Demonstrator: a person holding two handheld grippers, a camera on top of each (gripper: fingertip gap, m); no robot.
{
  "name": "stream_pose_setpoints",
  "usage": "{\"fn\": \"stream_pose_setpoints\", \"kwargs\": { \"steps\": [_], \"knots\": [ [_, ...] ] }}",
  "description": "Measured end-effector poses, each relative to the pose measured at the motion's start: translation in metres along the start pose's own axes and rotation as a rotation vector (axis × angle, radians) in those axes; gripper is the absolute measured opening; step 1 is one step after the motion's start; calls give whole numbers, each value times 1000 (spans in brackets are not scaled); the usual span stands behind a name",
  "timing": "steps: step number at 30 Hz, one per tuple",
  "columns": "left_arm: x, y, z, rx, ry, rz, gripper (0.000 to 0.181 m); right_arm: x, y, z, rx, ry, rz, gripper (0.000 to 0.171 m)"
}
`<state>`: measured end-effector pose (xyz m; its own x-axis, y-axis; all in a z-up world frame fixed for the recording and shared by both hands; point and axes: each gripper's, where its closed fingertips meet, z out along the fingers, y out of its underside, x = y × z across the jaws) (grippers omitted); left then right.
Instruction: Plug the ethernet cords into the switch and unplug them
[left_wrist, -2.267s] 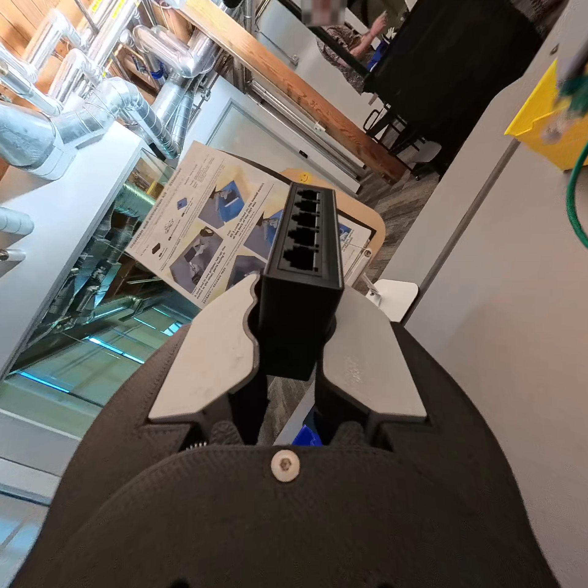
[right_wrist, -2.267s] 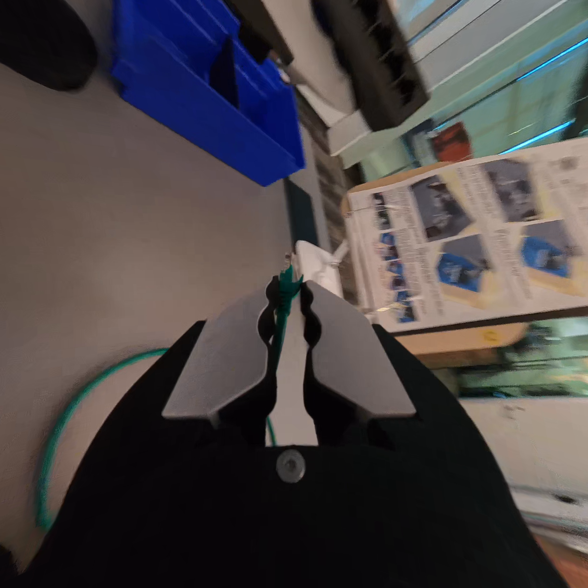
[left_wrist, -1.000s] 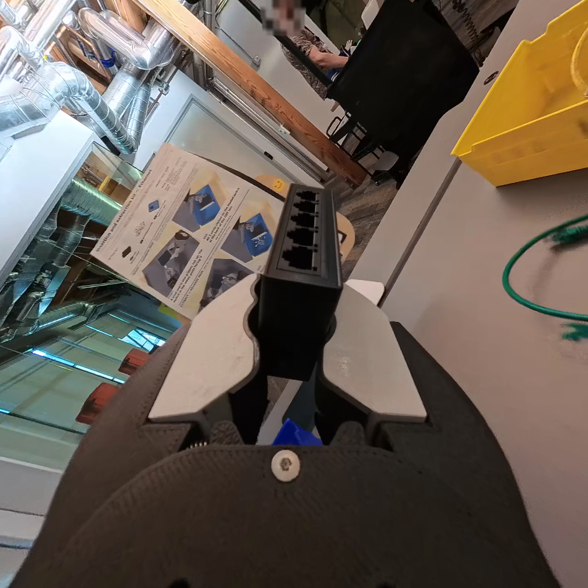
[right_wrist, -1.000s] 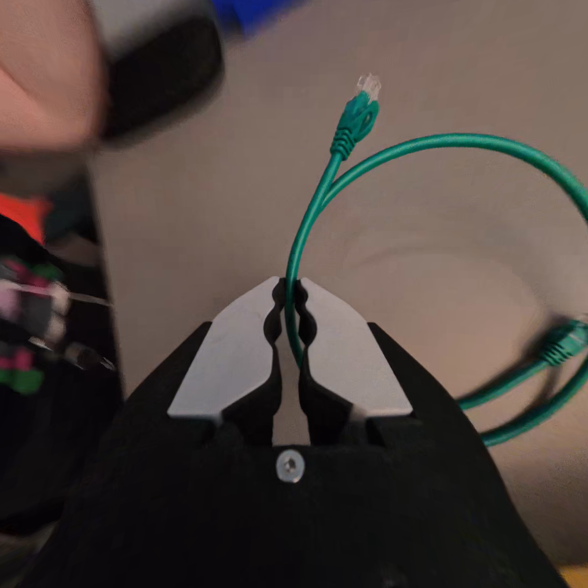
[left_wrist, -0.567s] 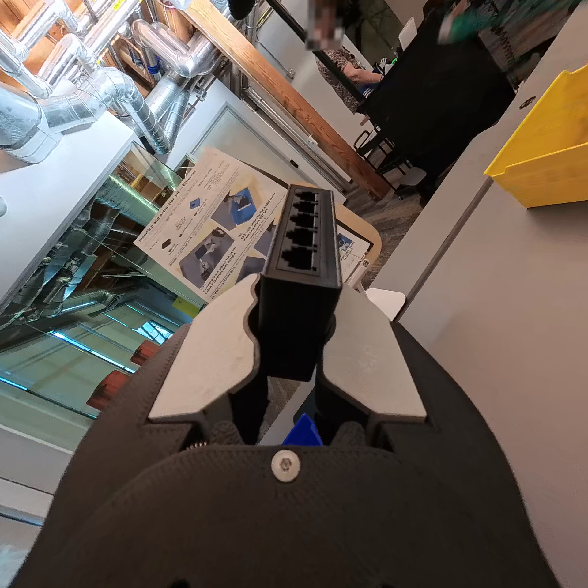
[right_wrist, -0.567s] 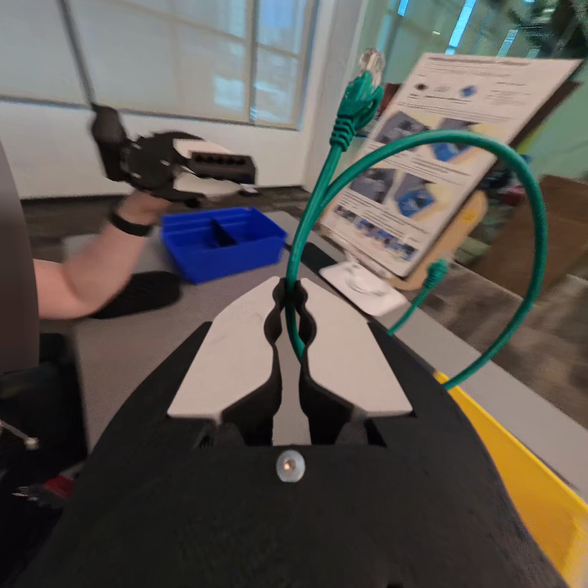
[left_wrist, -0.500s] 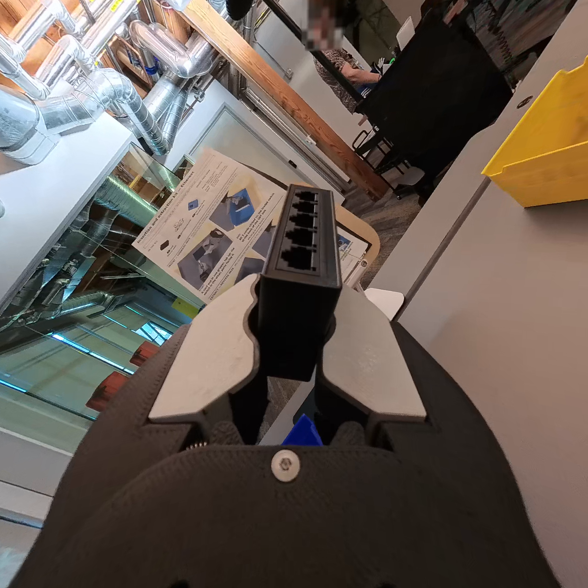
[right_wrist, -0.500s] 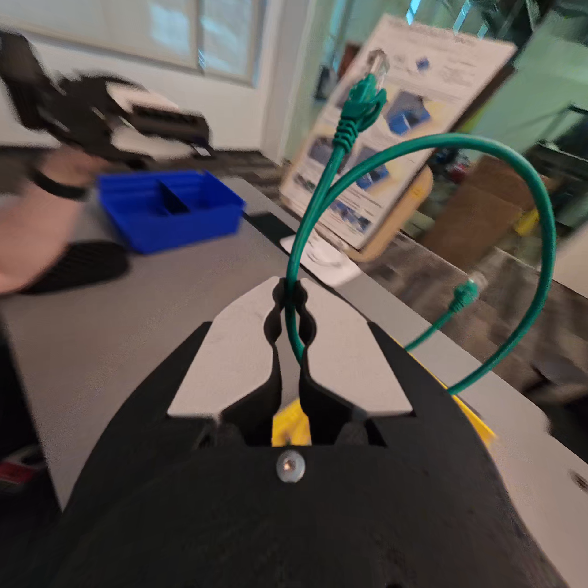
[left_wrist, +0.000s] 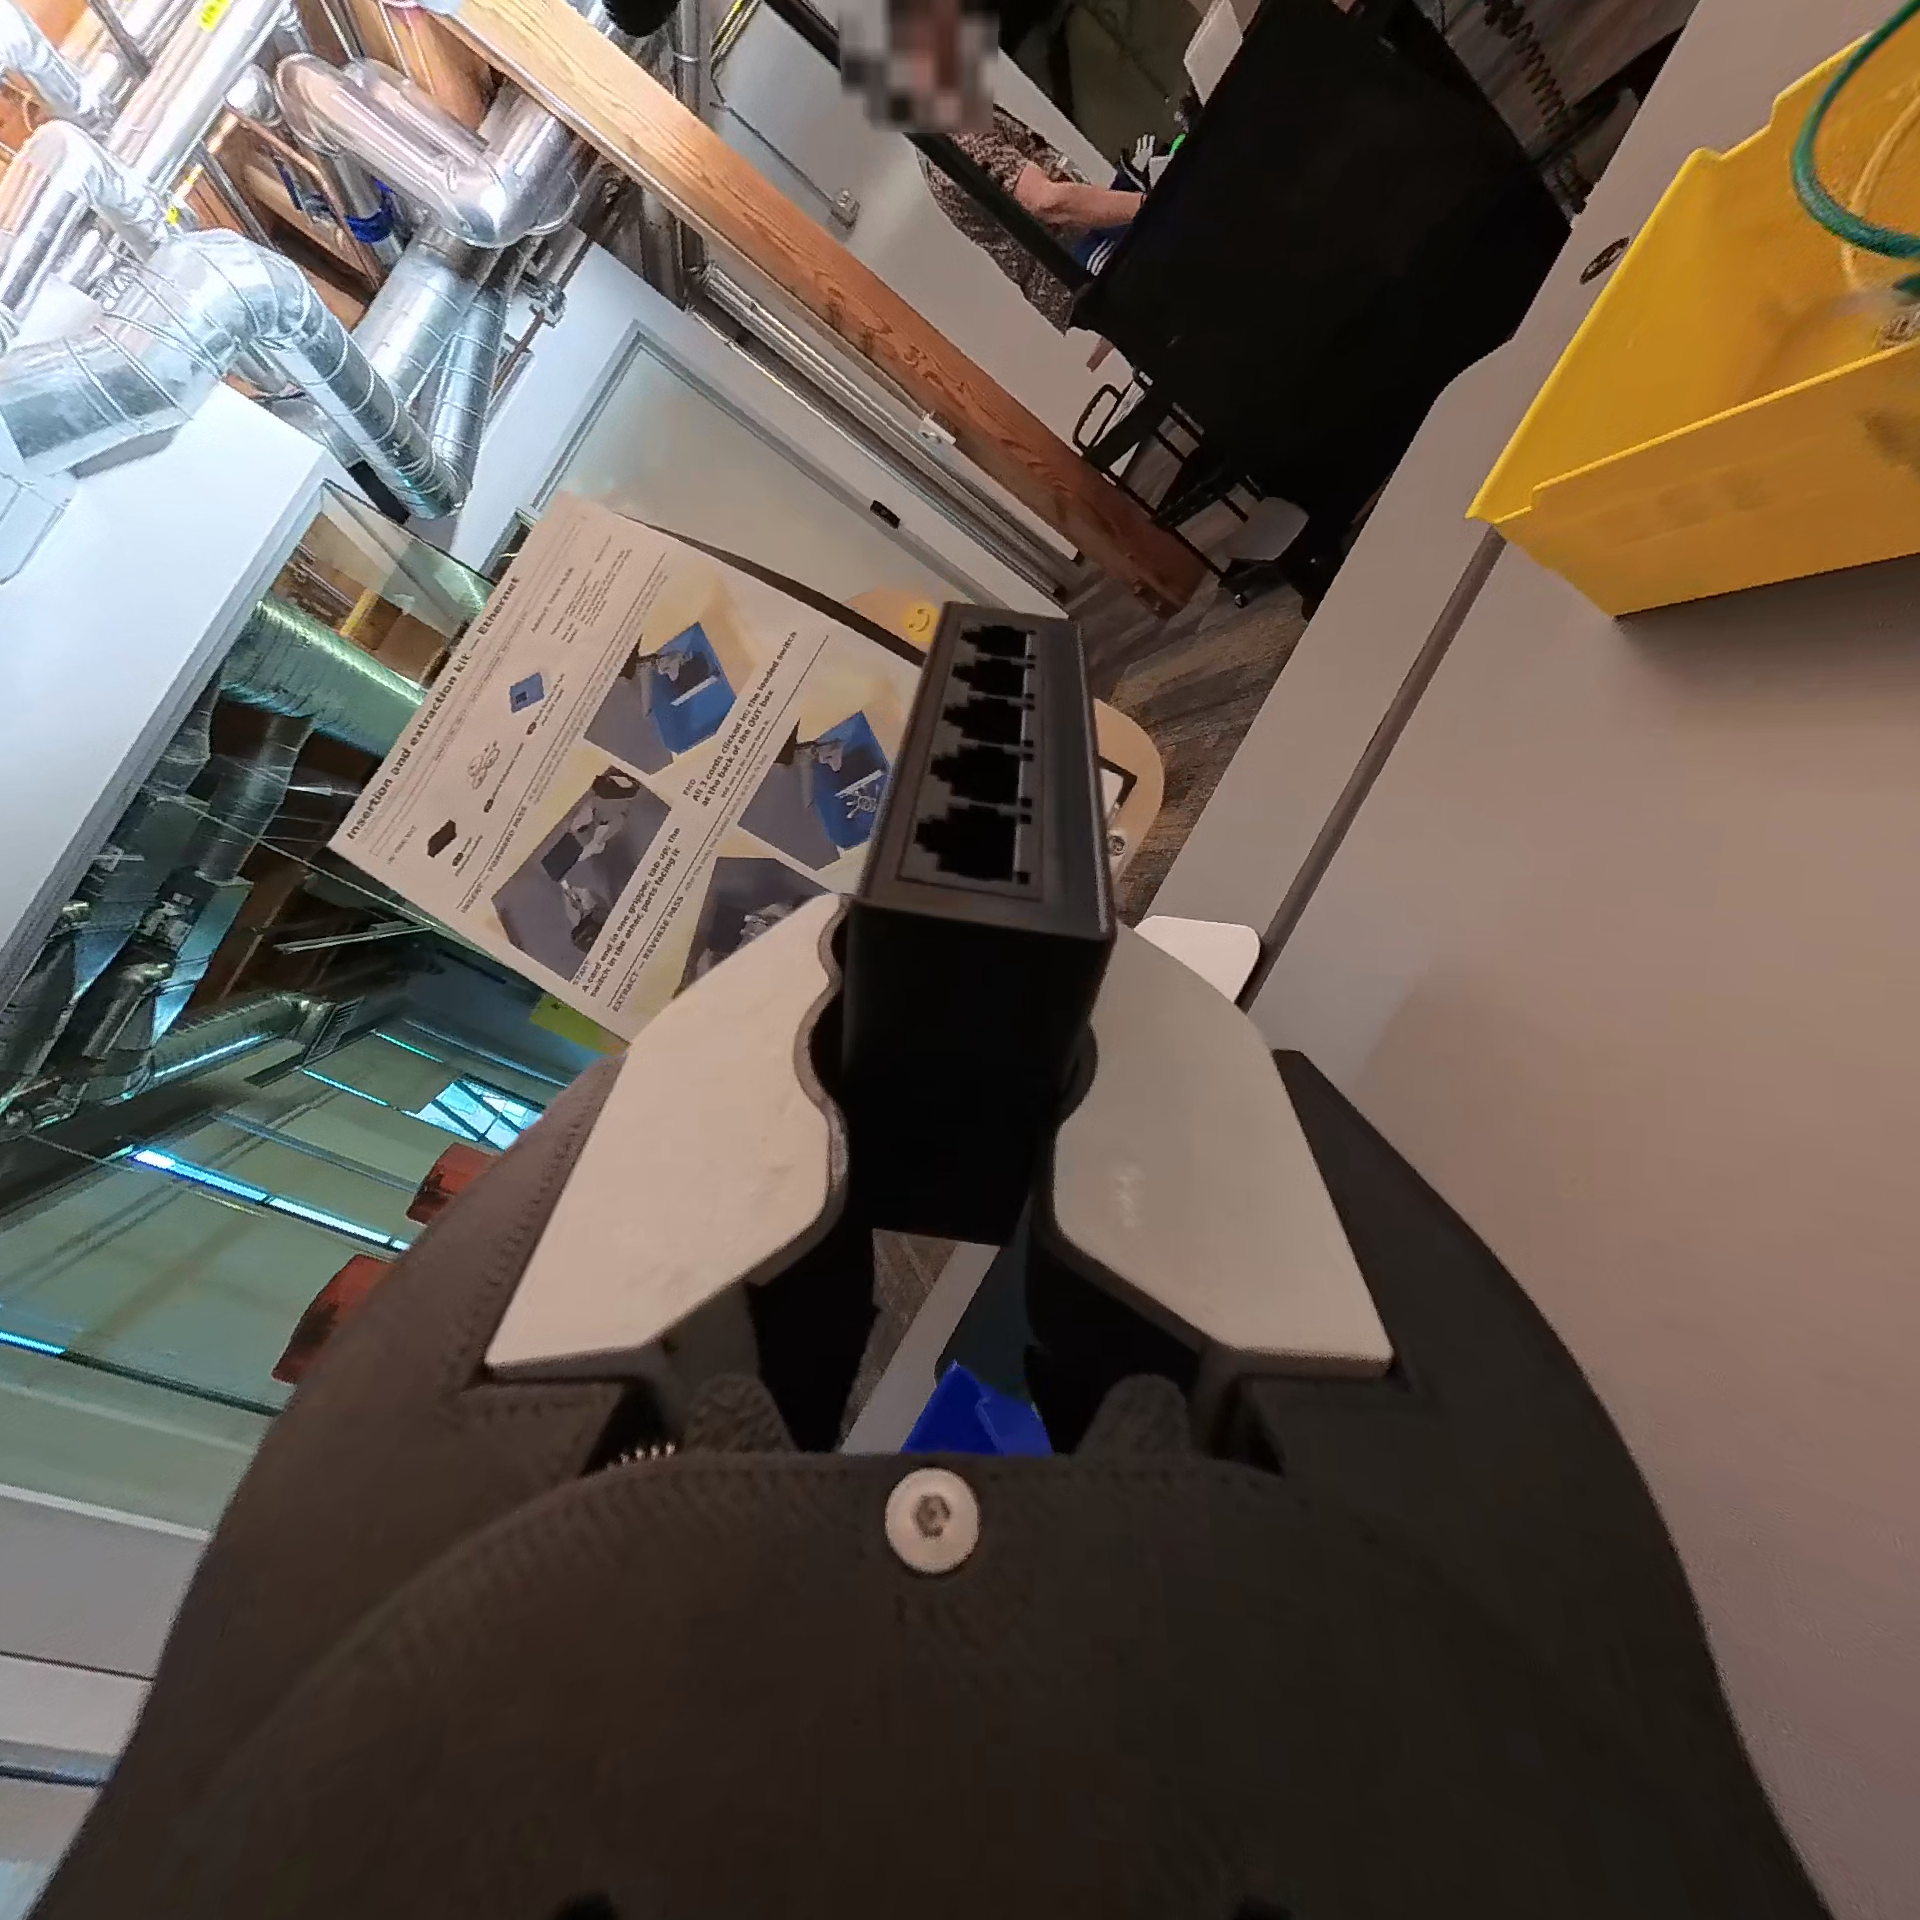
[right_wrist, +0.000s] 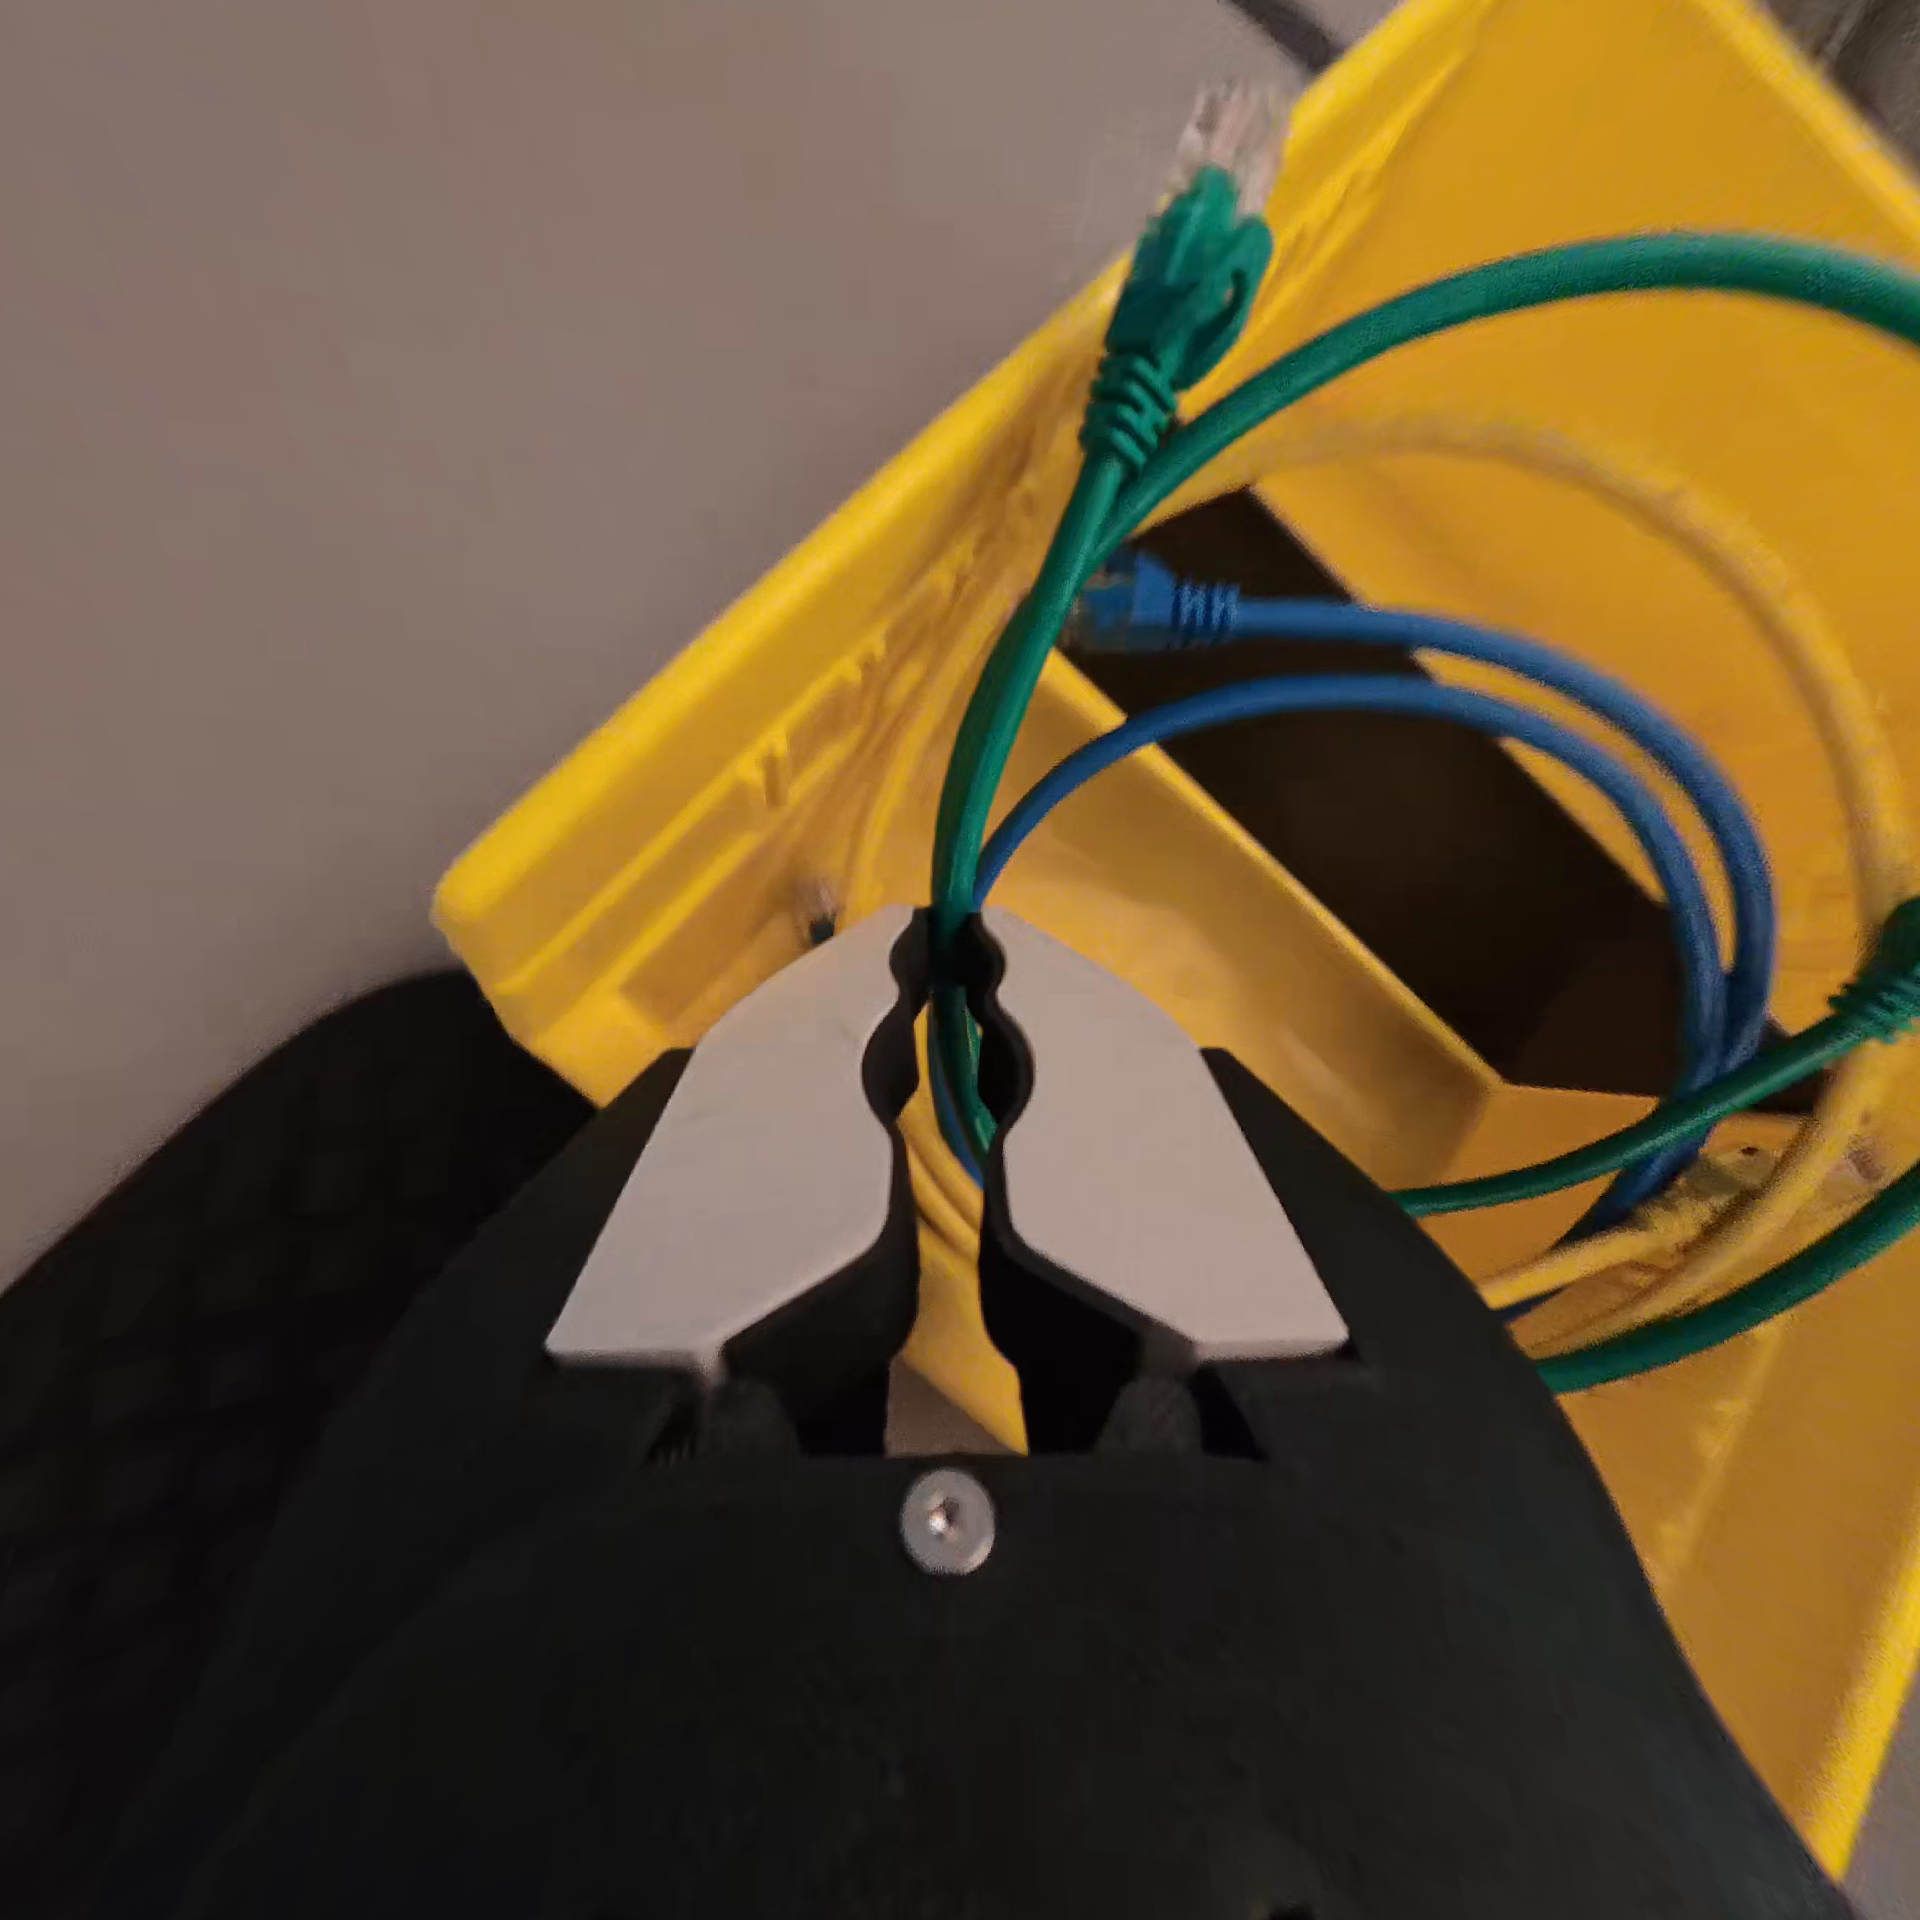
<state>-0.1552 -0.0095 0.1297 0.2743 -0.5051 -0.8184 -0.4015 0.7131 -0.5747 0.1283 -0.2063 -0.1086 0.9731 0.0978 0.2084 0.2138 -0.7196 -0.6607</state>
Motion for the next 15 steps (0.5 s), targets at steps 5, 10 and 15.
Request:
{"fn": "stream_pose_setpoints", "kwargs": {
  "steps": [5,10,15],
  "knots": [
    [12,-1,5,10,50,-2,32,6,-11,-13,-16,-2,-44,23],
    [50,-12,4,113,290,-51,31,6,-76,-75,103,240,-292,27],
    [85,-29,1,213,442,-46,31,-116,-193,-126,520,335,-826,35]
  ]
}}
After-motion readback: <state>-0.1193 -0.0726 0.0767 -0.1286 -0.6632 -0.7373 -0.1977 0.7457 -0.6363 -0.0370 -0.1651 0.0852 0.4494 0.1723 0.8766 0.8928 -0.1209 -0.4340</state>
